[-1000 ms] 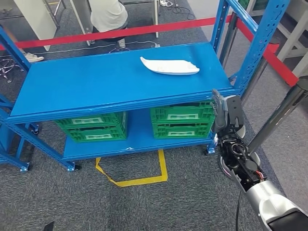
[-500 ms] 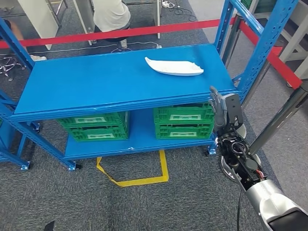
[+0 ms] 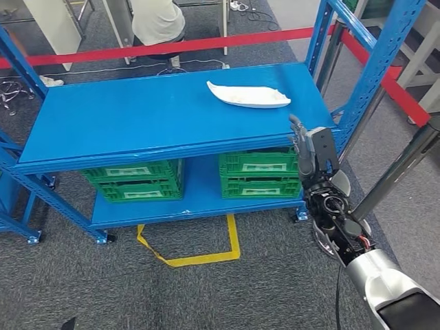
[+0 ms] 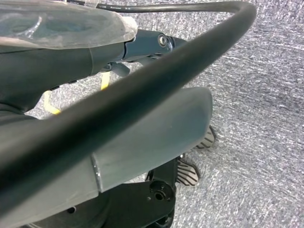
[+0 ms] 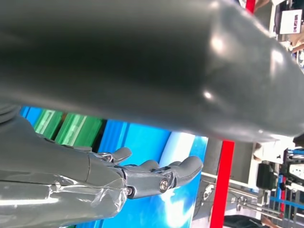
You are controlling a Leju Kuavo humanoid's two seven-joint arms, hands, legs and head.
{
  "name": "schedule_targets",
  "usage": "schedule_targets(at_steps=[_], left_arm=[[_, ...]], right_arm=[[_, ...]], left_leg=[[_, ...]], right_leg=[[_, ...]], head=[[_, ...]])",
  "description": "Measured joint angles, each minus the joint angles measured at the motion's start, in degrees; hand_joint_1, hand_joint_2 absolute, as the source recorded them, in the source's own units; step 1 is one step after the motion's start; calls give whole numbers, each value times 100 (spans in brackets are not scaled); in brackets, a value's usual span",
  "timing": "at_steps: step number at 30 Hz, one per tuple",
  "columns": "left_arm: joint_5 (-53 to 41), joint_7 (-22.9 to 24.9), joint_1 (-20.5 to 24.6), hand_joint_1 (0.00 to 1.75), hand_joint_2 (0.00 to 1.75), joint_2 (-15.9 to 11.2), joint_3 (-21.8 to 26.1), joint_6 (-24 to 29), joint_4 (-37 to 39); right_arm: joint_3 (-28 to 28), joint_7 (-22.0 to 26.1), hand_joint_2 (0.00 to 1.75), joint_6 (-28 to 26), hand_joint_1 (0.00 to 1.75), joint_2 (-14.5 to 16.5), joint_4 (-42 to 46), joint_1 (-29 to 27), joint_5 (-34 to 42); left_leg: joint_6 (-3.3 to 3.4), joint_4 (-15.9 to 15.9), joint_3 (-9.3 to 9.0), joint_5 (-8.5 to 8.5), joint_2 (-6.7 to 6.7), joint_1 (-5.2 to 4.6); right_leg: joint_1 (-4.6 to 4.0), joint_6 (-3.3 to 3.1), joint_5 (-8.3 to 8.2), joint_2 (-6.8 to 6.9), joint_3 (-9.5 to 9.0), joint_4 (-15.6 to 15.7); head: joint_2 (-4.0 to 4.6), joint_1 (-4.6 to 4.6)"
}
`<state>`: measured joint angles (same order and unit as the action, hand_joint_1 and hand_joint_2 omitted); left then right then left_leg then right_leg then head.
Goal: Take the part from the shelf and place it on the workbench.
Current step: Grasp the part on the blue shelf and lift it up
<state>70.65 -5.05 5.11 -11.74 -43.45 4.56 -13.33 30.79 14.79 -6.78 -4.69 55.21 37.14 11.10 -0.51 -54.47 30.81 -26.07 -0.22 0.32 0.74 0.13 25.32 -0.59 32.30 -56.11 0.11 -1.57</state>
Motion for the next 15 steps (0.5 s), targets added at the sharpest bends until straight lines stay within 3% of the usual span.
schedule_targets(at_steps=[3, 5, 8, 9, 10, 11, 13, 15], left_arm=[[18, 1, 3, 0, 0, -3, 0, 1, 0], [20, 2, 4, 0, 0, 1, -1, 1, 0], [21, 2, 7, 0, 0, 4, -13, 1, 0], [21, 2, 7, 0, 0, 5, -19, 1, 0], [21, 2, 3, 0, 0, 7, -26, 1, 0], [22, 2, -3, 0, 0, 9, -32, 1, 0], [22, 2, -17, 0, 0, 13, -43, 1, 0], [21, 1, -9, 0, 0, 3, -58, 1, 2]], right_arm=[[16, 19, 0, 1, 0, 32, -22, 37, 0], [22, 25, 0, 1, 0, 40, -31, 70, 0], [39, 28, 0, 1, 0, 42, -63, 77, 0], [48, 28, 0, 0, 0, 42, -80, 61, 0], [56, 27, 0, -1, 0, 42, -100, 45, 0], [61, 26, 0, -1, 0, 41, -115, 36, 0], [62, 29, 0, 0, 0, 40, -134, 31, 1], [67, 30, 0, 1, 0, 40, -145, 30, 3]], left_leg=[[54, 63, -23, 23, -9, 19], [96, 197, -102, 75, -24, 62], [118, 259, -165, 82, -39, 80], [116, 257, -177, 70, -37, 84], [105, 254, -194, 52, -30, 93], [82, 247, -220, 27, -20, 109], [6, 217, -283, -47, -3, 144], [-85, 142, -278, -111, 9, 138]], right_leg=[[-3, 51, -8, 2, -2, 39], [-15, 93, 113, 9, 90, -147], [1, 151, 571, 19, 598, -1219], [20, 176, 636, 21, 755, -1513], [42, 202, 589, 22, 821, -1600], [68, 227, 430, 26, 771, -1447], [117, 286, 8, 42, 448, -696], [119, 273, -127, 44, 173, -153]], head=[[0, -3], [0, 35], [0, 130], [0, 153], [0, 175], [0, 198], [0, 254], [0, 303]])
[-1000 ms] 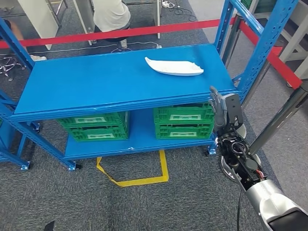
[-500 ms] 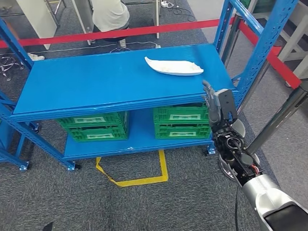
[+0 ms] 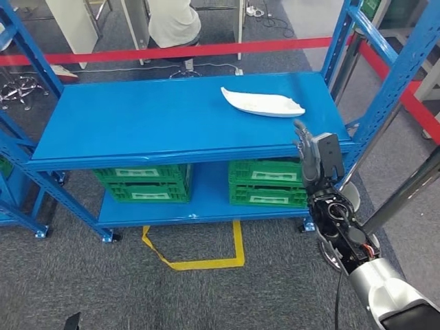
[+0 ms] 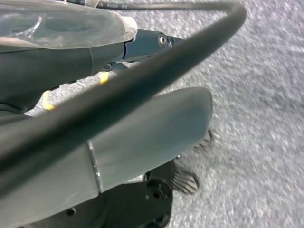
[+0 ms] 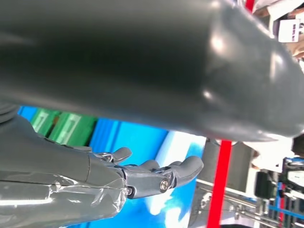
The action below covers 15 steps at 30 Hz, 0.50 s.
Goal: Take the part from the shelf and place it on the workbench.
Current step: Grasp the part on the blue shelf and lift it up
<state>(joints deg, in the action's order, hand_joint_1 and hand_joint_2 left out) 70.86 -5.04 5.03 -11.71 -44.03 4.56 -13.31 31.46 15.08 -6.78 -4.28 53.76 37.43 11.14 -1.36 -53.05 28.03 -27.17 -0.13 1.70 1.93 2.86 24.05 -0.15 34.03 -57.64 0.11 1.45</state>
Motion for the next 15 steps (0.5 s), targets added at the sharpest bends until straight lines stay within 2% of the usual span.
schedule_targets(at_steps=[1, 3, 5, 6, 8, 9, 10, 11, 12, 14, 15], left_arm=[[-1, -1, 7, 0, 0, -5, -8, -1, 1], [-2, -4, 17, 0, 0, -2, -19, -1, 2], [-3, -6, 20, 0, 0, 6, -22, -3, 2], [-3, -7, 23, 0, 0, 7, -24, -3, 2], [-3, -8, 26, 0, 0, 7, -28, -4, 2], [-2, -8, 23, 0, 0, 8, -31, -4, 2], [-2, -8, 17, 0, 0, 10, -34, -4, 2], [-2, -8, 10, 0, 0, 11, -36, -4, 2], [-2, -8, 5, 0, 0, 10, -38, -4, 2], [-2, -8, 2, 0, 0, -3, -39, -4, 2], [-3, -8, 9, 0, 0, -12, -40, -4, 2]], right_arm=[[3, -1, 0, -1, 0, 0, -5, -8, 1], [3, -6, 0, -4, 0, -2, -9, -24, 4], [-4, -10, 0, -17, 0, -7, -3, -18, 10], [-6, -14, 0, -20, 0, -9, 0, -11, 15], [-1, -23, 0, -17, 0, -10, 3, -25, 25], [2, -31, 0, -15, 0, -10, 3, -45, 32], [4, -37, 0, -16, 0, -11, 3, -64, 38], [5, -41, 0, -18, 0, -11, 3, -74, 43], [5, -44, 0, -21, 0, -11, 3, -77, 46], [5, -44, 0, -28, 0, -13, 3, -71, 49], [5, -45, 0, -32, 0, -16, 3, -71, 53]], left_leg=[[-38, -24, 22, -10, 4, -8], [-105, -37, 40, -24, 1, 1], [-146, -234, 100, -143, -6, 22], [-151, -524, 245, -266, -5, 22], [-139, -1394, 764, -546, -4, 4], [-124, -1755, 1025, -612, -3, -10], [-99, -1932, 1202, -581, -3, -27], [-62, -1879, 1263, -440, -1, -47], [-11, -1604, 1206, -208, 0, -78], [118, -775, 900, 260, 2, -165], [160, -452, 771, 386, -6, -203]], right_leg=[[-21, -43, 52, -6, -38, 59], [-49, -176, 95, -25, -57, 68], [-51, -269, 118, -40, -106, 91], [-53, -307, 130, -46, -135, 102], [-83, -363, 158, -52, -161, 106], [-104, -386, 172, -54, -172, 106], [-126, -404, 186, -60, -186, 106], [-146, -417, 199, -67, -205, 106], [-161, -424, 213, -76, -228, 108], [-183, -417, 245, -90, -264, 113], [-190, -402, 262, -96, -273, 117]], head=[[0, -7], [0, -50], [0, -104], [0, -140], [0, -235], [0, -274], [0, -302], [0, -319], [0, -330], [0, -351], [0, -357]])
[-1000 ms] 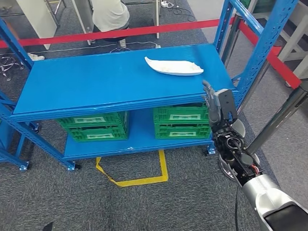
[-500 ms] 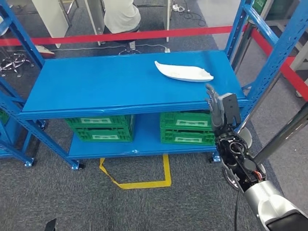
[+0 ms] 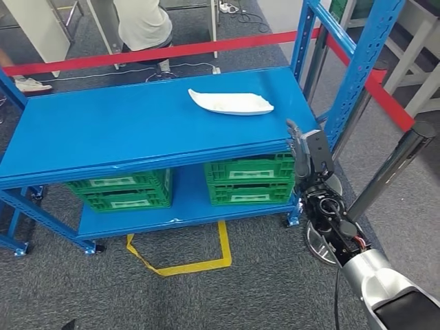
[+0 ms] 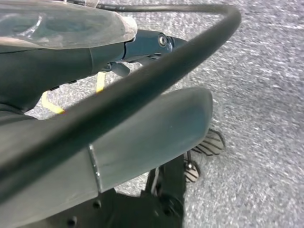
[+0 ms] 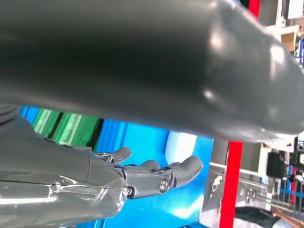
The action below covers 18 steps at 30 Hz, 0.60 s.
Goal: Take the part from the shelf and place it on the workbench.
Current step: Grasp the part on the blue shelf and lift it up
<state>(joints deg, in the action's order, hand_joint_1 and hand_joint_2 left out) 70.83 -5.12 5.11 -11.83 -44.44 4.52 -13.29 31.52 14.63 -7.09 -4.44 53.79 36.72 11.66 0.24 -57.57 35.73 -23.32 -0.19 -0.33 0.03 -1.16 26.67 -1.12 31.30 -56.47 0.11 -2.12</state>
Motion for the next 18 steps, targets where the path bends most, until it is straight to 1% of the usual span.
schedule_targets(at_steps=[1, 2, 4, 5, 6, 7, 8, 9, 10, 11, 12, 13, 14, 15, 16, 18], left_arm=[[-1, -1, 6, 0, 0, -8, -2, 0, 0], [-1, -1, 12, 0, 0, -13, -6, 0, 0], [-2, -2, 14, 0, 0, -10, -21, -1, 0], [-2, -2, 10, 0, 0, -7, -31, -2, 0], [-2, -3, 7, 0, 0, -4, -44, -3, 0], [-3, -3, 6, 0, 0, -2, -59, -4, 0], [-3, -4, 9, 0, 0, -1, -75, -4, 0], [-3, -4, 12, 0, 0, -1, -93, -5, 0], [-2, -4, 11, 0, 0, 3, -110, -5, 0], [0, -4, 6, 0, 0, 8, -125, -6, 0], [3, -4, 0, 0, 0, 14, -139, -7, 0], [6, -4, -6, 0, 0, 21, -150, -7, 0], [9, -4, -7, 0, 0, 23, -158, -7, 0], [11, -4, -1, 0, 0, 22, -166, -7, 0], [13, -5, 6, 0, 0, 21, -173, -7, 0], [15, -7, 16, 0, 0, 21, -182, -7, 0]], right_arm=[[0, -2, 0, -5, 0, -4, 0, -3, 3], [-1, -3, 0, -11, 0, -9, 2, -6, 6], [-4, -6, 0, -22, 0, -26, 18, -11, 8], [-6, -6, 0, -28, 0, -42, 26, -8, 8], [-8, -7, 0, -33, 0, -62, 33, -4, 8], [-8, -10, 0, -36, 0, -81, 35, -6, 8], [-7, -16, 0, -38, 0, -94, 35, -17, 8], [-5, -25, 0, -38, 0, -106, 35, -41, 8], [-4, -35, 0, -38, 0, -118, 35, -72, 8], [-5, -43, 0, -41, 0, -132, 35, -97, 9], [-6, -50, 0, -47, 0, -146, 36, -110, 9], [-7, -54, 0, -54, 0, -156, 38, -115, 9], [-8, -56, 0, -60, 0, -164, 41, -114, 8], [-9, -61, 0, -63, 0, -170, 51, -112, 8], [-9, -65, 0, -68, 0, -174, 63, -118, 8], [-10, -73, 0, -76, 0, -178, 84, -134, 7]], left_leg=[[24, 183, -75, 37, -6, -27], [30, 240, -100, 13, -13, -40], [37, 316, -149, 19, -24, -15], [50, 368, -197, 28, -30, 5], [65, 417, -249, 35, -37, 25], [76, 443, -295, 31, -42, 33], [91, 452, -325, 15, -41, 33], [99, 451, -348, -4, -40, 34], [99, 450, -373, -25, -34, 37], [93, 448, -403, -49, -28, 41], [78, 441, -439, -78, -22, 49], [54, 431, -479, -113, -18, 57], [23, 416, -510, -150, -15, 57], [-8, 389, -524, -184, -13, 52], [-38, 373, -525, -204, -12, 45], [-87, 357, -509, -215, -15, 37]], right_leg=[[-3, 20, 17, -4, -4, 6], [-5, 44, 29, -8, -7, 17], [-1, 95, 58, -2, -21, 24], [-4, 124, 113, 10, 2, -47], [-6, 153, 222, 23, 82, -242], [1, 180, 375, 37, 232, -567], [7, 207, 542, 44, 426, -970], [19, 232, 666, 46, 631, -1356], [32, 254, 695, 49, 777, -1593], [46, 272, 606, 53, 823, -1608], [59, 288, 410, 61, 756, -1385], [72, 300, 151, 72, 602, -985], [76, 309, -42, 82, 431, -583], [78, 297, -160, 85, 271, -246], [74, 264, -197, 84, 175, -55], [50, 168, -157, 68, 119, 25]], head=[[0, -2], [0, -3], [0, 1], [0, 14], [0, 43], [0, 77], [0, 105], [0, 128], [0, 148], [0, 172], [0, 201], [0, 231], [0, 261], [0, 288], [0, 292], [0, 267]])
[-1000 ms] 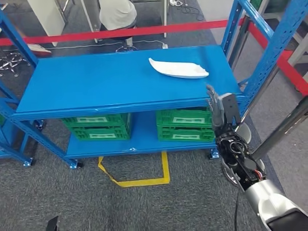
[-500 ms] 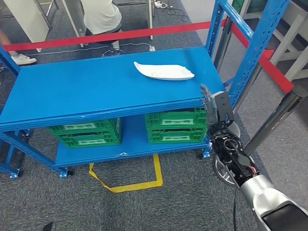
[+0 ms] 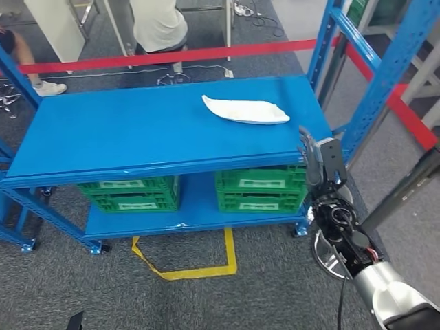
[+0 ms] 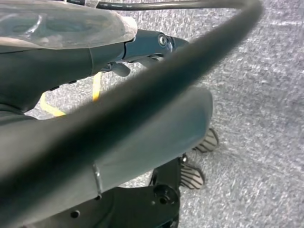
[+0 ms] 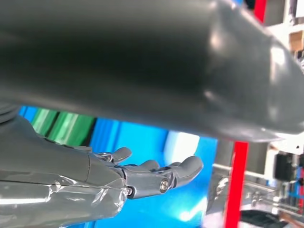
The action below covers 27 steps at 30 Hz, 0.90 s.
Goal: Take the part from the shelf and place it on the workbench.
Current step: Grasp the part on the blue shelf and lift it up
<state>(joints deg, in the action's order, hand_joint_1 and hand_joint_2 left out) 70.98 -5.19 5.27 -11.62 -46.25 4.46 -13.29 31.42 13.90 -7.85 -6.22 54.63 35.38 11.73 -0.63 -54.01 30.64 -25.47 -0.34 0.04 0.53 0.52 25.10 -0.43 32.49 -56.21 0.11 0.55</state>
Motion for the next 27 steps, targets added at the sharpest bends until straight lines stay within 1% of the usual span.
schedule_targets(at_steps=[1, 2, 3, 4, 6, 7, 8, 9, 10, 11, 12, 13, 14, 15, 17, 18, 19, 20, 21, 22, 23, 24, 25, 26, 27], left_arm=[[1, -1, 0, 0, 0, 1, -5, 0, 0], [1, -2, -1, 0, 0, 2, -10, 0, 0], [1, -2, 1, 0, 0, 2, -15, 0, 0], [1, -5, 4, 0, 0, 1, -26, 0, 0], [1, -10, 7, 0, 0, 4, -56, 0, 0], [2, -13, 5, 0, 0, 8, -75, 0, 0], [2, -13, 0, 0, 0, 12, -89, 0, 0], [2, -14, -3, 0, 0, 15, -99, 0, 0], [3, -16, -4, 0, 0, 15, -104, 0, 0], [2, -20, -4, 0, 0, 12, -109, 0, 0], [3, -23, -2, 0, 0, 5, -114, 0, 0], [6, -28, 2, 0, 0, 0, -117, 0, 0], [12, -31, 6, 0, 0, -5, -120, 0, 0], [27, -33, 9, 0, 0, -8, -122, 0, 0], [79, -34, 10, 0, 0, -5, -123, 1, 0], [111, -34, 8, 0, 0, -3, -124, 2, 0], [142, -34, 8, 0, 0, -2, -126, 4, 0], [168, -34, 11, 0, 0, -1, -127, 7, 0], [190, -34, 15, 0, 0, -1, -128, 9, 0], [206, -34, 19, 0, 0, -1, -128, 11, 0], [216, -34, 17, 0, 0, 1, -129, 11, 0], [221, -34, 12, 0, 0, 5, -130, 11, 0], [224, -34, 6, 0, 0, 13, -130, 11, 0], [225, -34, 0, 0, 0, 21, -131, 11, 0], [226, -34, 1, 0, 0, 27, -131, 12, 0]], right_arm=[[0, 0, 0, -4, 0, -2, 11, -9, -1], [-2, -1, 0, -5, 0, -10, 28, -9, -4], [-5, -2, 0, -7, 0, -17, 45, -6, -8], [-7, -9, 0, -12, 0, -27, 70, -2, -15], [-8, -30, 0, -21, 0, -38, 101, -14, -31], [-7, -41, 0, -25, 0, -40, 114, -33, -37], [-5, -48, 0, -26, 0, -41, 121, -53, -40], [-5, -51, 0, -28, 0, -42, 130, -67, -42], [-6, -53, 0, -31, 0, -42, 141, -73, -44], [-7, -56, 0, -32, 0, -42, 155, -72, -46], [-8, -58, 0, -32, 0, -42, 171, -67, -49], [-8, -64, 0, -30, 0, -43, 184, -65, -52], [-8, -72, 0, -23, 0, -43, 193, -63, -55], [-7, -78, 0, -13, 0, -44, 198, -62, -56], [-4, -82, 0, 28, 0, -44, 215, -53, -58], [-3, -70, 0, 46, 0, -44, 221, -35, -57], [-1, -52, 0, 69, 0, -44, 223, -10, -51], [3, -28, 0, 89, 0, -39, 215, 13, -40], [10, -3, 0, 108, 0, -34, 202, 32, -28], [19, 14, 0, 124, 0, -27, 187, 39, -13], [27, 27, 0, 132, 0, -21, 170, 39, -3], [33, 35, 0, 134, 0, -16, 155, 43, 2], [36, 42, 0, 134, 0, -13, 144, 54, 5], [38, 49, 0, 134, 0, -9, 138, 72, 5], [42, 54, 0, 137, 0, -3, 133, 99, 5]], left_leg=[[-26, -2, 3, -12, -3, 7], [-56, -68, 27, -56, -2, 13], [-83, -208, 88, -131, -1, 22], [-113, -507, 240, -267, 1, 32], [-148, -1331, 709, -559, 2, 42], [-152, -1671, 935, -634, 2, 45], [-144, -1781, 1051, -589, 2, 45], [-126, -1650, 1046, -433, 3, 42], [-97, -1310, 927, -198, 3, 38], [-59, -872, 748, 38, 4, 29], [-26, -477, 577, 202, 2, 12], [-1, -207, 456, 287, 0, -5], [18, -82, 400, 295, -2, -23], [32, -55, 386, 272, -5, -39], [78, 8, 331, 276, -4, -16], [107, 48, 288, 278, -7, 0], [135, 84, 243, 278, -10, 17], [157, 94, 212, 263, -13, 14], [179, 95, 191, 243, -13, 14], [191, 93, 171, 225, -7, 12], [195, 91, 147, 203, 4, 11], [190, 89, 116, 178, 17, 12], [178, 86, 76, 150, 33, 13], [159, 82, 35, 118, 45, 14], [133, 70, 5, 85, 55, 4]], right_leg=[[1, -47, -2, -4, -3, 3], [5, -81, 0, -9, -15, 13], [15, -108, 0, -11, -29, 27], [23, -136, 4, -12, -42, 37], [13, -172, 25, -14, -52, 38], [7, -188, 39, -17, -64, 38], [2, -197, 54, -21, -81, 38], [-1, -199, 71, -27, -105, 38], [-3, -196, 90, -33, -134, 39], [-4, -187, 109, -37, -162, 41], [-15, -168, 135, -43, -183, 40], [-21, -145, 159, -48, -198, 42], [-24, -118, 181, -51, -207, 47], [-26, -88, 198, -54, -217, 57], [-22, -28, 243, -46, -227, 47], [-23, -1, 316, -34, -186, -62], [-24, 23, 443, -23, -80, -304], [-16, 41, 604, -13, 86, -663], [-12, 58, 772, -8, 299, -1086], [-5, 75, 879, -7, 500, -1451], [1, 88, 884, -6, 628, -1642], [8, 97, 771, -2, 649, -1604], [13, 99, 552, 3, 555, -1329], [16, 91, 288, 11, 388, -903], [13, 77, 97, 19, 209, -494]], head=[[0, -20], [0, -33], [0, -44], [0, -70], [0, -141], [0, -178], [0, -203], [0, -225], [0, -242], [0, -259], [0, -275], [0, -283], [0, -286], [0, -281], [0, -266], [0, -242], [0, -211], [0, -176], [0, -146], [0, -126], [0, -107], [0, -84], [0, -49], [0, -12], [0, 17]])
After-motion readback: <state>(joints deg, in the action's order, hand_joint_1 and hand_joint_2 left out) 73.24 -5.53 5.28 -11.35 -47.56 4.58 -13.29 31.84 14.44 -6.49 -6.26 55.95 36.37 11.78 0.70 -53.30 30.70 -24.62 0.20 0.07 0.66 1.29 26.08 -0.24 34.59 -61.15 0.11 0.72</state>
